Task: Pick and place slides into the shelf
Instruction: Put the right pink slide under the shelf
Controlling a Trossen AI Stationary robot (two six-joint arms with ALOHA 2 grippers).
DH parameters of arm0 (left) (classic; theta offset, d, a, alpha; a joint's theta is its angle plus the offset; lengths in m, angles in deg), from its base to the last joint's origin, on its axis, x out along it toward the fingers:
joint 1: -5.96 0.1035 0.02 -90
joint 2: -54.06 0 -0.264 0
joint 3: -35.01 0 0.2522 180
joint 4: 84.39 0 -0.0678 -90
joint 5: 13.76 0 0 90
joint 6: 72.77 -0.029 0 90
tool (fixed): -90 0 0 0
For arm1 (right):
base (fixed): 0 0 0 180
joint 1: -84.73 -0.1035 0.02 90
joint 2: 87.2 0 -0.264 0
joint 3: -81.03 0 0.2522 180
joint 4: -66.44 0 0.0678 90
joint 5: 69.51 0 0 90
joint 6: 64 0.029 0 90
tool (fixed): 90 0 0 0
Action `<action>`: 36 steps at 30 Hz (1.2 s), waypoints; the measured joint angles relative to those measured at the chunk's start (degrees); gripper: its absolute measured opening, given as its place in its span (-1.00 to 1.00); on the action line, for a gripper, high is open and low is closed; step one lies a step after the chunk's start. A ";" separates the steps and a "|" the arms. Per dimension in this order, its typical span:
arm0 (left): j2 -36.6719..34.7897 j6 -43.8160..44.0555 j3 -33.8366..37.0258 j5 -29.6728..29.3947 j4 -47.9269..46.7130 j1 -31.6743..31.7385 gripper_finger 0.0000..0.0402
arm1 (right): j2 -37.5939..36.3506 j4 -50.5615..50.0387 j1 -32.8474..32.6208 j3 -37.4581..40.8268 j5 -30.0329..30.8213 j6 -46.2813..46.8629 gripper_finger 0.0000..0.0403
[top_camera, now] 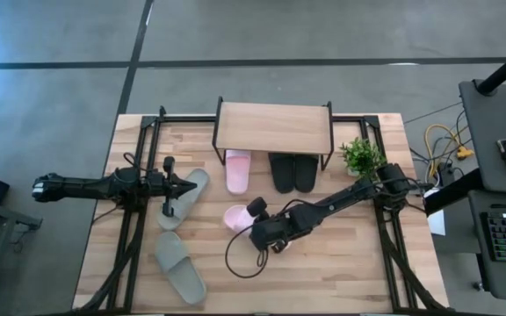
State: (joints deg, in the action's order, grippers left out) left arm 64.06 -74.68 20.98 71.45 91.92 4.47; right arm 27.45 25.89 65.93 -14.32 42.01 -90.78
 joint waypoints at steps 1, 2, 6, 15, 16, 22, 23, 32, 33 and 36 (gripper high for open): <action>0.00 0.00 0.00 -0.02 0.02 0.02 -1.00 | 0.00 -1.02 0.10 -0.02 0.04 1.91 -0.86; 0.00 0.00 0.00 -0.02 0.02 0.01 -1.00 | 0.00 -1.81 0.09 0.10 0.17 3.42 -0.91; 0.00 0.00 0.00 0.00 0.01 -0.01 -1.00 | 0.00 -2.65 0.09 0.29 0.55 7.88 -0.94; 0.00 0.00 0.00 -0.01 0.00 0.00 -1.00 | -0.61 -6.34 -0.05 -3.87 10.52 20.68 -0.96; 0.00 0.00 0.00 -0.02 0.00 0.01 -1.00 | -0.87 -7.74 -0.05 -4.58 12.24 22.45 -0.96; 0.00 0.00 0.00 -0.02 0.00 0.00 -1.00 | -1.38 -17.62 0.10 -7.25 20.86 31.68 -0.96; 0.00 0.00 0.00 -0.02 0.01 0.01 -1.00 | -1.43 -18.85 0.31 -7.37 21.64 33.28 -0.96; 0.00 0.00 0.00 -0.02 0.02 0.00 -1.00 | -1.25 -19.61 5.07 -6.42 23.46 40.55 -0.96; 0.03 0.00 0.00 -0.02 0.02 0.02 -1.00 | -1.25 -19.28 5.82 -6.47 23.93 40.56 -0.96; 0.00 0.00 0.00 -0.02 0.02 0.02 -1.00 | -1.24 -18.91 8.62 -6.60 24.14 42.68 -0.96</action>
State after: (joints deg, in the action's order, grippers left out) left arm 64.06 -74.68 20.98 71.44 91.94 4.48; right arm 26.21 6.98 74.55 -20.92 66.15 -48.10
